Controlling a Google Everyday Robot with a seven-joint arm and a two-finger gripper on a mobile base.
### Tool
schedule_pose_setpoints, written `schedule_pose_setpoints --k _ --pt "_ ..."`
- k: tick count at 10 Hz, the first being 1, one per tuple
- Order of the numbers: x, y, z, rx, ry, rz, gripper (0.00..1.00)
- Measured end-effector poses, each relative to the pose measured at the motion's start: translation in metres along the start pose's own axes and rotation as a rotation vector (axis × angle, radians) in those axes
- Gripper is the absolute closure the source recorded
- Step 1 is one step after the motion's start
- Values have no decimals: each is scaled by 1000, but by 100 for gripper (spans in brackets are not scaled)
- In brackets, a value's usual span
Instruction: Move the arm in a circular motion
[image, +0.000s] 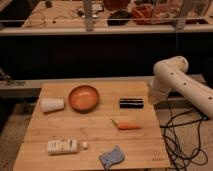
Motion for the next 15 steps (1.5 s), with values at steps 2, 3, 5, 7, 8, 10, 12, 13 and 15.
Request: schedule_pose_setpoints --k 2,3,5,7,8,10,12,13,15 --pt "-6 16 1 -5 -1 4 57" --pt "-8 30 1 -5 -3 8 47" --pt "-13 50 2 -6 -4 -2 32" --pt "-28 55 3 -11 -7 -15 27" --pt "-30 61 3 -17 -5 -12 33" --pt "-36 74 3 -26 -3 -4 48" --pt "-55 71 4 -25 -7 -32 40" --pt "-62 75 3 -25 -3 -41 36" --pt "-78 77 4 -24 -4 -79 23"
